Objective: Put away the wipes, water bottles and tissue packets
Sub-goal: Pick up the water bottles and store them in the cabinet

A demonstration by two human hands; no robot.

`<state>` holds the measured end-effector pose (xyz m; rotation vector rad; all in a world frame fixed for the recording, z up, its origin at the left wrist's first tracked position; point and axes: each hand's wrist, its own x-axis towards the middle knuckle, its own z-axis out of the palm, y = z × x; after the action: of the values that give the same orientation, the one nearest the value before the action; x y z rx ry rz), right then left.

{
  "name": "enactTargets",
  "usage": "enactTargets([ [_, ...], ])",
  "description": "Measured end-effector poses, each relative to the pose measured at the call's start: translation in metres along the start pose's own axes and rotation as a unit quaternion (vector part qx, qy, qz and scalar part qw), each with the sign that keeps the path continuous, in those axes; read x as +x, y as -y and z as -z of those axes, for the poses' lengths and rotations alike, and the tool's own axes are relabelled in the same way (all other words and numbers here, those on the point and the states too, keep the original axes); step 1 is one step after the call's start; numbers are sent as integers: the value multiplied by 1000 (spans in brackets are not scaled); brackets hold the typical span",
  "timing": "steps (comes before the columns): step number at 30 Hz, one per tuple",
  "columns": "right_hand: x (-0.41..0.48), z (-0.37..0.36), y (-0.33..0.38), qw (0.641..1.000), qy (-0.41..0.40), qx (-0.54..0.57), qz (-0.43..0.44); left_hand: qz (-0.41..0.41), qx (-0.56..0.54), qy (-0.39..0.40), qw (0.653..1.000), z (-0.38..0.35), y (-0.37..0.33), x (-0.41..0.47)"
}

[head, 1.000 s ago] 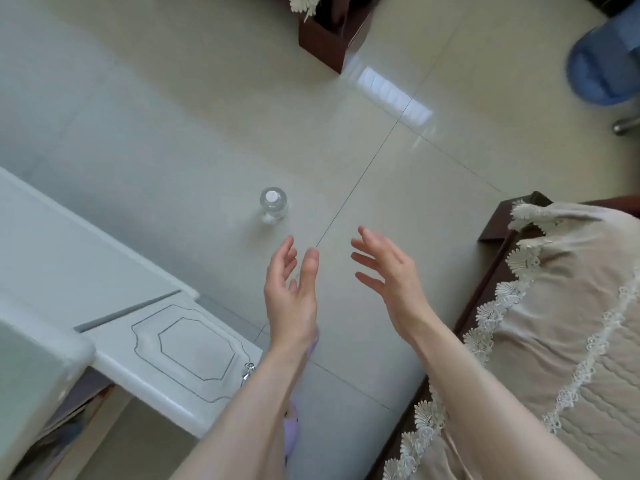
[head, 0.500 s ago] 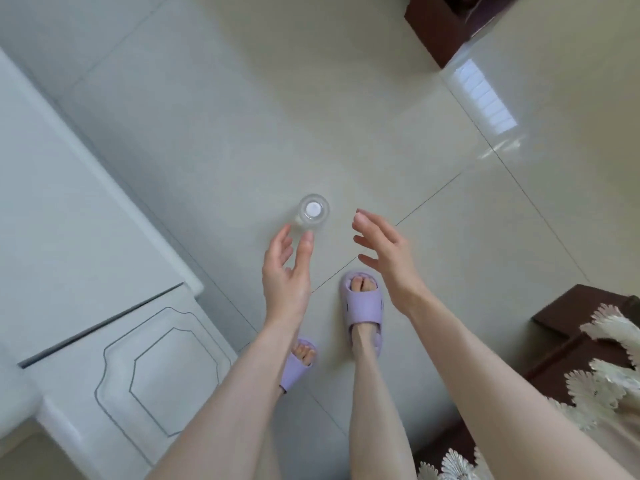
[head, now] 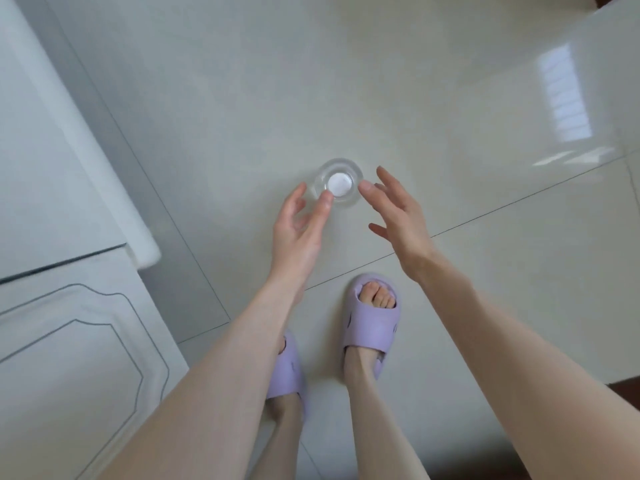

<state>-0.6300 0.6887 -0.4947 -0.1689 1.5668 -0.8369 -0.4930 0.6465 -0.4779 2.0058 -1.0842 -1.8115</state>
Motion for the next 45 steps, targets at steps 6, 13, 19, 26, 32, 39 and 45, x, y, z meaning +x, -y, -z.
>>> enactTargets([
  [6,36,-6,-22,1000,24,-7,10,2,-29,40,999,-5,29,29],
  [13,54,-11,-27,998,55,12,0,-19,-46,120,992,-4,39,53],
  [19,46,-15,-15,999,23,48,-6,-48,-53,129,989,-6,17,50],
  [26,-26,-18,38,999,11,28,14,-58,-50,108,991,8,-34,-11],
  [32,-124,-28,94,998,7,33,45,-81,-39,105,990,33,-95,-97],
  [39,-225,-51,114,992,-47,93,69,-115,-18,154,981,66,-127,-180],
  [45,-304,-73,97,978,-107,161,75,-135,29,195,971,96,-126,-239],
])
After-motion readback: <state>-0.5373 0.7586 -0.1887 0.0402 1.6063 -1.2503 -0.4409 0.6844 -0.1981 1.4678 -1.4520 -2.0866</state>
